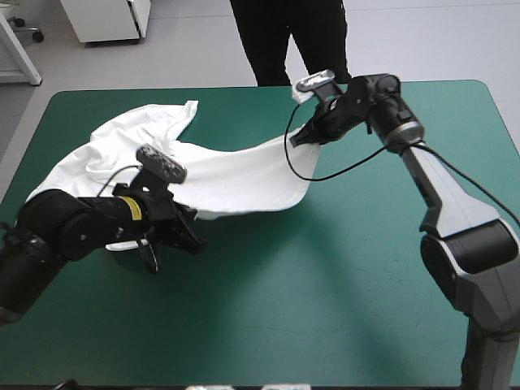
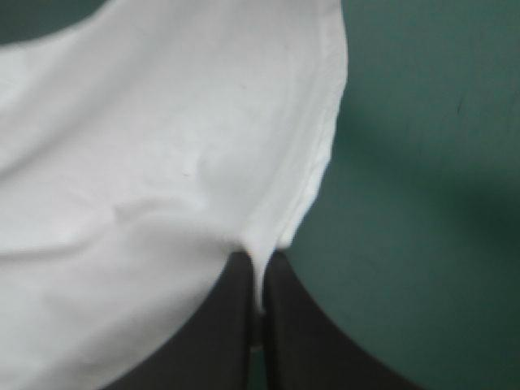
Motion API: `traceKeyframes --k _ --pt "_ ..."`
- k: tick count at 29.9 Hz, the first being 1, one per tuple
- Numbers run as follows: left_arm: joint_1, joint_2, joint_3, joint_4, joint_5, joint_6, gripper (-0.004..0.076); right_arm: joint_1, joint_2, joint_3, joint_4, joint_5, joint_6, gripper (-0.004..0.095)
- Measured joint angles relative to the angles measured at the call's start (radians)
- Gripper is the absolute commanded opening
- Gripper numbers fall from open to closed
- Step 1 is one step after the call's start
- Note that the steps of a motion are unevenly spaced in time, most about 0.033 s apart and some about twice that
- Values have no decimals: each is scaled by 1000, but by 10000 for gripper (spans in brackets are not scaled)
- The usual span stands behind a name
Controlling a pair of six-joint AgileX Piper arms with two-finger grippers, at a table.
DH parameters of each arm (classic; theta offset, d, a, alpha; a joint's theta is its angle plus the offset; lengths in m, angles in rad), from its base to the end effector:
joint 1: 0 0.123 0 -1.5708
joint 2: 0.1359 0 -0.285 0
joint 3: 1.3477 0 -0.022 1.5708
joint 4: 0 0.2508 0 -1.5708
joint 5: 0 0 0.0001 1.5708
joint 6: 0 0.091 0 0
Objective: Fold the cloth
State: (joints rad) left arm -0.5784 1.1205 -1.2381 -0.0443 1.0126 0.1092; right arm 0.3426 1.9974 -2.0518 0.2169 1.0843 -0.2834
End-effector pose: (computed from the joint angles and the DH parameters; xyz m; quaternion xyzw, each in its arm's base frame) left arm 0.1788 -0.1208 0.4008 0.3091 0.8749 -0.1077 0.3570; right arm 0.4183 0.1676 0.3494 -0.2735 0.9053 0.1157 0.3038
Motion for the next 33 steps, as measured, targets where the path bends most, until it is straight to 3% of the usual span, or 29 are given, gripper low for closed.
traceKeyframes --k 6,16,25,33 --pt "0 -1 -256 90 -13 -5 -9 -42 -229 0 -7 11 32 -17" --pt "0 16 -580 225 -175 -6 -9 -56 -545 -28 -126 -42 142 -17" --pt "0 32 -813 286 -349 1 -9 -57 -670 -203 -154 -76 165 -17" --pt "0 35 -886 295 -541 2 -9 -57 -729 -329 -154 -130 169 -17"
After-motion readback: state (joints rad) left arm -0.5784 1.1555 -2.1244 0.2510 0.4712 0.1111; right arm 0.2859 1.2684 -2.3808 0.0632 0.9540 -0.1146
